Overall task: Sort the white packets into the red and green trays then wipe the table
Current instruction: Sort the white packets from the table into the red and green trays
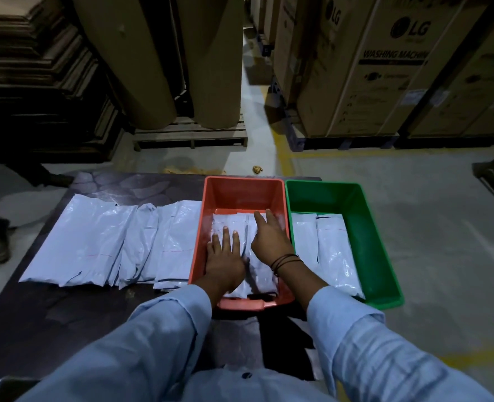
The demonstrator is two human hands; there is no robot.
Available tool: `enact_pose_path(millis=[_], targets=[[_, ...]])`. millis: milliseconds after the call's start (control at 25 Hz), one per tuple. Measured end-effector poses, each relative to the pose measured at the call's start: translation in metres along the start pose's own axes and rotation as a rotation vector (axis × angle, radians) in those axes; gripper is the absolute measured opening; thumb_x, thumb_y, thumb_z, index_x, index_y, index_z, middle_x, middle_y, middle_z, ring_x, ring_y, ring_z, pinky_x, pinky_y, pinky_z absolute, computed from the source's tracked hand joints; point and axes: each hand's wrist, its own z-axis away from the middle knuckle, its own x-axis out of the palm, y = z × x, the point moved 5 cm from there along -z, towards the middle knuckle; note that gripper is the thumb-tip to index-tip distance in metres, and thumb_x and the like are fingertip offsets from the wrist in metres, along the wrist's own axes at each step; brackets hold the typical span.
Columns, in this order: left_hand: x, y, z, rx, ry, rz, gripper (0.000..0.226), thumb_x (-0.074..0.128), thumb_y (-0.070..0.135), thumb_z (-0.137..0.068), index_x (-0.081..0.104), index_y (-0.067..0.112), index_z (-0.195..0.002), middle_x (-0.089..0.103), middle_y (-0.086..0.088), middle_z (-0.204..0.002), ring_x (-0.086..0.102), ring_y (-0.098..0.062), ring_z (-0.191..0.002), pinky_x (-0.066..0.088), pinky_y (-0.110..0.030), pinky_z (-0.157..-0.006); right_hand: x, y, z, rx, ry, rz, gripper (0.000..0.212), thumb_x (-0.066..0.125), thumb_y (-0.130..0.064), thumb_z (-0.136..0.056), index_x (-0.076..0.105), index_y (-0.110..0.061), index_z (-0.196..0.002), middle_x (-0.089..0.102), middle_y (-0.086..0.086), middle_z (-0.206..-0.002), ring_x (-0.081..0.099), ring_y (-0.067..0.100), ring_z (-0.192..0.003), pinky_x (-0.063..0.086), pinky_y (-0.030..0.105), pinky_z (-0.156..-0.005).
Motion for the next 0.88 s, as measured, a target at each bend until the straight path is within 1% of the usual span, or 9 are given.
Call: enact_pose_path(millis=[80,320,480,600,680,760,840,880], targets=[[0.003,-0.001,-0.005,0.0,-0.056,-0.003,0.077,0.019,0.052,-0.106,-0.017,0.009,-0.158,-0.024,-0.022,-0.164,-0.012,-0.051,-0.151,-0.001,-0.061,-0.123,0.001,0.001,-0.001,0.002,0.001,0.008,0.072,0.042,0.0,-0.087,0.024,-0.017,-0.155,0.011,0.013,-0.164,0.014,0.032,-0.15,0.036,0.043,-0.112],[0.003,-0.004,-0.005,0.007,-0.105,-0.001,0.077,0.018,0.054,-0.106,-0.02,0.011,-0.157,-0.028,-0.019,-0.163,-0.017,-0.048,-0.151,-0.007,-0.059,-0.122,0.005,0.002,-0.004,0.032,0.008,0.013,0.07,0.043,-0.002,-0.087,0.026,-0.016,-0.154,0.013,0.014,-0.163,0.014,0.032,-0.15,0.032,0.043,-0.116],[-0.002,-0.006,-0.006,0.021,-0.152,0.023,0.078,0.018,0.055,-0.105,-0.021,0.012,-0.157,-0.029,-0.017,-0.163,-0.02,-0.045,-0.151,-0.006,-0.059,-0.123,0.008,-0.004,-0.006,0.029,0.029,0.031,0.068,0.045,-0.002,-0.088,0.029,-0.015,-0.153,0.017,0.016,-0.162,0.017,0.034,-0.149,0.03,0.042,-0.117],[-0.003,-0.006,0.002,0.029,-0.157,0.025,0.077,0.02,0.053,-0.105,-0.019,0.012,-0.158,-0.029,-0.017,-0.163,-0.02,-0.045,-0.151,-0.006,-0.058,-0.123,0.01,-0.006,-0.008,0.042,0.039,0.051,0.068,0.046,-0.004,-0.088,0.029,-0.014,-0.153,0.017,0.018,-0.162,0.017,0.034,-0.149,0.026,0.041,-0.119],[-0.003,-0.008,0.011,0.029,-0.157,0.031,0.077,0.023,0.049,-0.106,-0.016,0.011,-0.159,-0.027,-0.018,-0.164,-0.018,-0.045,-0.152,-0.004,-0.059,-0.123,0.011,-0.01,-0.009,0.035,0.033,0.026,0.068,0.046,-0.004,-0.088,0.029,-0.012,-0.153,0.017,0.018,-0.161,0.017,0.033,-0.149,0.024,0.038,-0.118],[-0.004,-0.012,0.017,0.043,-0.126,0.021,0.074,0.025,0.044,-0.106,-0.01,0.007,-0.16,-0.02,-0.022,-0.165,-0.011,-0.048,-0.152,0.0,-0.059,-0.123,0.015,-0.011,-0.009,0.039,0.023,0.01,0.066,0.044,-0.005,-0.088,0.03,-0.01,-0.152,0.017,0.02,-0.161,0.017,0.033,-0.149,0.024,0.035,-0.117],[-0.003,-0.013,0.021,0.063,-0.123,0.024,0.072,0.022,0.042,-0.105,-0.003,0.002,-0.159,-0.013,-0.027,-0.165,-0.004,-0.052,-0.151,0.005,-0.06,-0.123,0.014,-0.014,-0.009,0.063,0.043,0.005,0.065,0.035,-0.012,-0.085,0.033,-0.006,-0.15,0.02,0.025,-0.158,0.019,0.035,-0.148,0.022,0.035,-0.119],[-0.001,-0.011,0.021,0.056,-0.134,0.048,0.072,0.02,0.042,-0.104,0.001,0.0,-0.159,-0.009,-0.028,-0.165,-0.003,-0.052,-0.151,0.007,-0.06,-0.123,0.014,-0.014,-0.01,0.072,0.055,0.002,0.069,0.03,-0.016,-0.081,0.036,-0.005,-0.148,0.023,0.027,-0.156,0.02,0.036,-0.148,0.021,0.036,-0.12]])
